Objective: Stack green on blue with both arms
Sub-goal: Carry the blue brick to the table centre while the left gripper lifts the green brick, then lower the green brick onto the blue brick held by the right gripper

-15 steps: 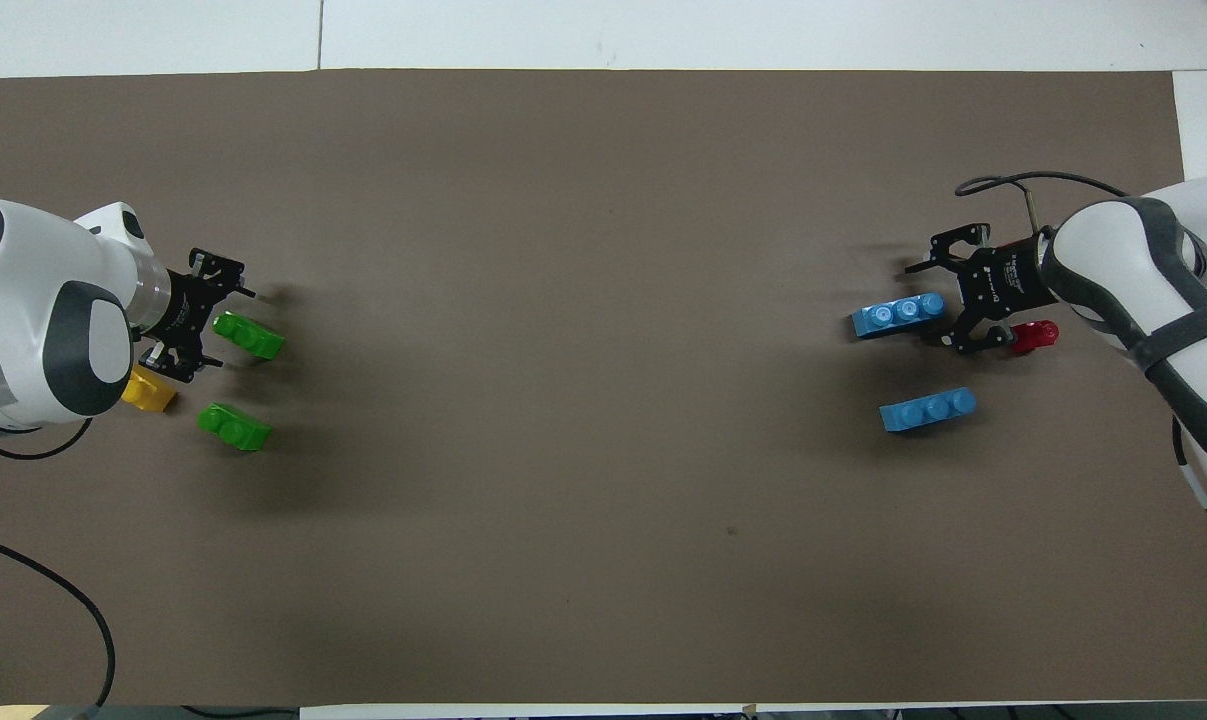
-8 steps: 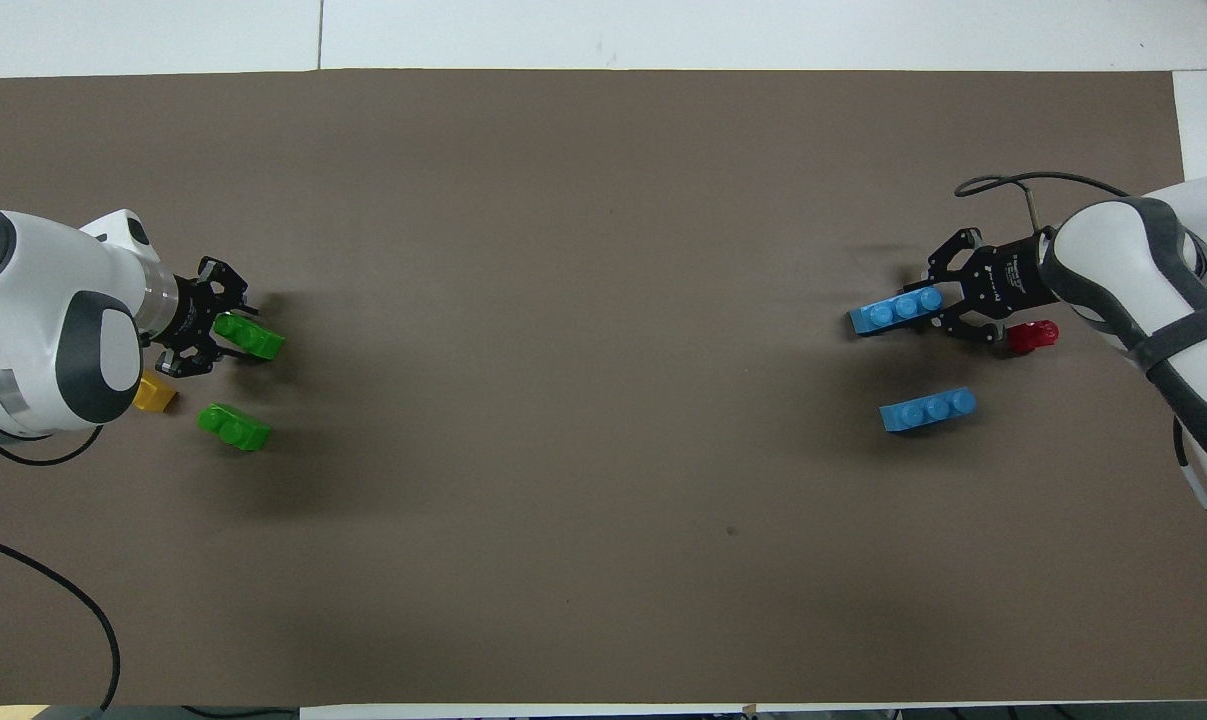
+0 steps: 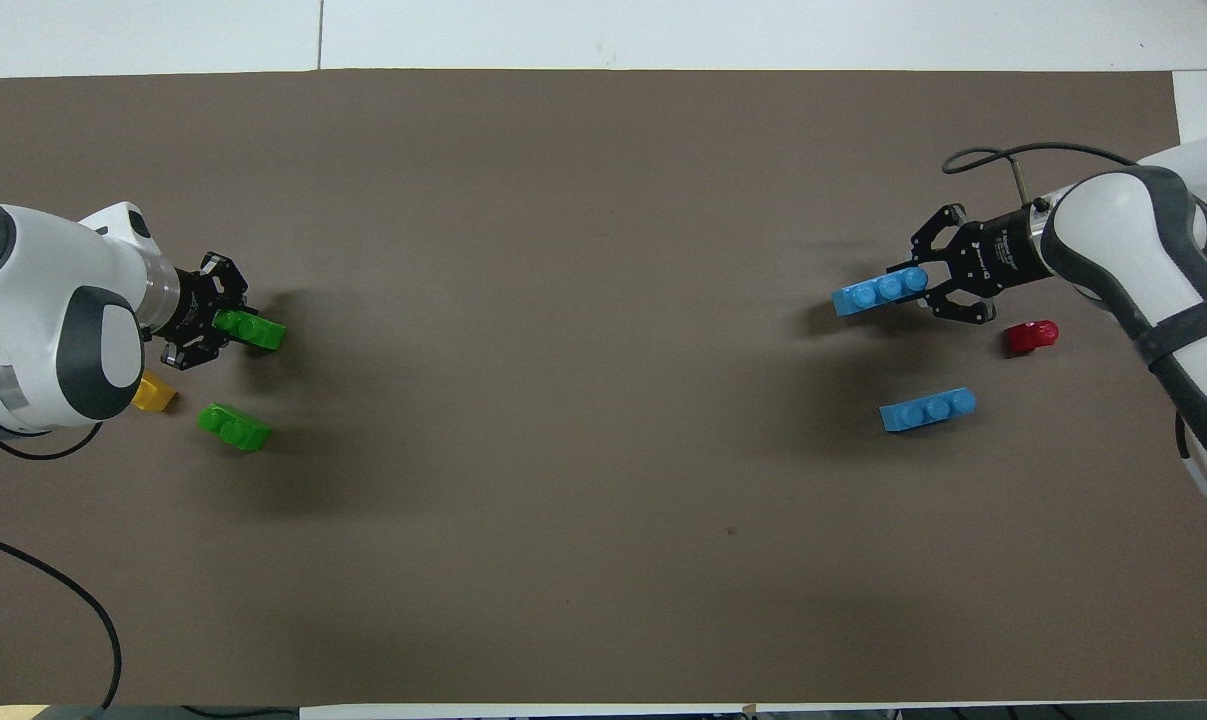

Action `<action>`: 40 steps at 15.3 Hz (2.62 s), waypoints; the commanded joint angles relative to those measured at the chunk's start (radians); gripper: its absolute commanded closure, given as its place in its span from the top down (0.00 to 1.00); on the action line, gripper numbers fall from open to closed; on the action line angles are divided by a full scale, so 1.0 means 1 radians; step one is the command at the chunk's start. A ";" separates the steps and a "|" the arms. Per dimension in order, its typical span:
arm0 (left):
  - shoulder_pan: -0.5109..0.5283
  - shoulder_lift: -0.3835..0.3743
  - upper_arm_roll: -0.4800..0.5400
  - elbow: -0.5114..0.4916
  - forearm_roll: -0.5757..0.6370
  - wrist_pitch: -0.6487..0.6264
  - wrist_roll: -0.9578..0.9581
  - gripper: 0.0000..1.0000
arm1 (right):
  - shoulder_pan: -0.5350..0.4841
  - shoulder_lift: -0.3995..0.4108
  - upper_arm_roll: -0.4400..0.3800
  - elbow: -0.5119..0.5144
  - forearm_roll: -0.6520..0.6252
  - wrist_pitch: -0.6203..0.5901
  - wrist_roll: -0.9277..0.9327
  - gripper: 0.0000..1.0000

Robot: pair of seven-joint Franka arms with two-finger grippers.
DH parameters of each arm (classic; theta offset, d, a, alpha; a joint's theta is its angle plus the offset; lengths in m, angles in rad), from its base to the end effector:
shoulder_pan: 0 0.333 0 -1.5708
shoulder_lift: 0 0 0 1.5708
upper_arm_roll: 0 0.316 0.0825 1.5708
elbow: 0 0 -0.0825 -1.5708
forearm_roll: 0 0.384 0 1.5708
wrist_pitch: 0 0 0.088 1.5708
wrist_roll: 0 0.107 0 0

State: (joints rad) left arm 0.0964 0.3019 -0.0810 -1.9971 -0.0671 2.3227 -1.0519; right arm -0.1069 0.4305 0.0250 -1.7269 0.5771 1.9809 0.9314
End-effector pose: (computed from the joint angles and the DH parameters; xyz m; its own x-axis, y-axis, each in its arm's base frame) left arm 0.6047 0.0098 0.3119 0.4396 0.8966 -0.0532 0.8978 -0.4368 0.0562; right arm 0.6464 -0.0200 0.3300 0.2557 -0.8214 -0.5098 -0.9655 -0.2443 -0.0906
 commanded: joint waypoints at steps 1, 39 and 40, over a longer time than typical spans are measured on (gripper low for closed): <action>-0.011 -0.067 0.004 0.026 -0.013 -0.084 -0.022 0.00 | 0.097 -0.053 0.003 0.056 0.026 -0.025 0.258 0.00; -0.638 -0.112 0.000 0.052 0.066 -0.077 -1.134 0.00 | 0.587 0.007 0.009 -0.253 0.268 0.561 0.560 0.00; -0.639 -0.106 -0.002 0.054 0.066 -0.074 -1.132 0.00 | 0.587 0.007 0.009 -0.253 0.268 0.561 0.560 0.00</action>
State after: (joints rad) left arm -0.5260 0.1904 -0.0961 -1.9276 -0.0200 2.2164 -2.1657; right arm 0.4752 0.4232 0.0343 -1.9618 0.8129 2.4933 1.5314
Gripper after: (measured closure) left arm 0.656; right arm 0.652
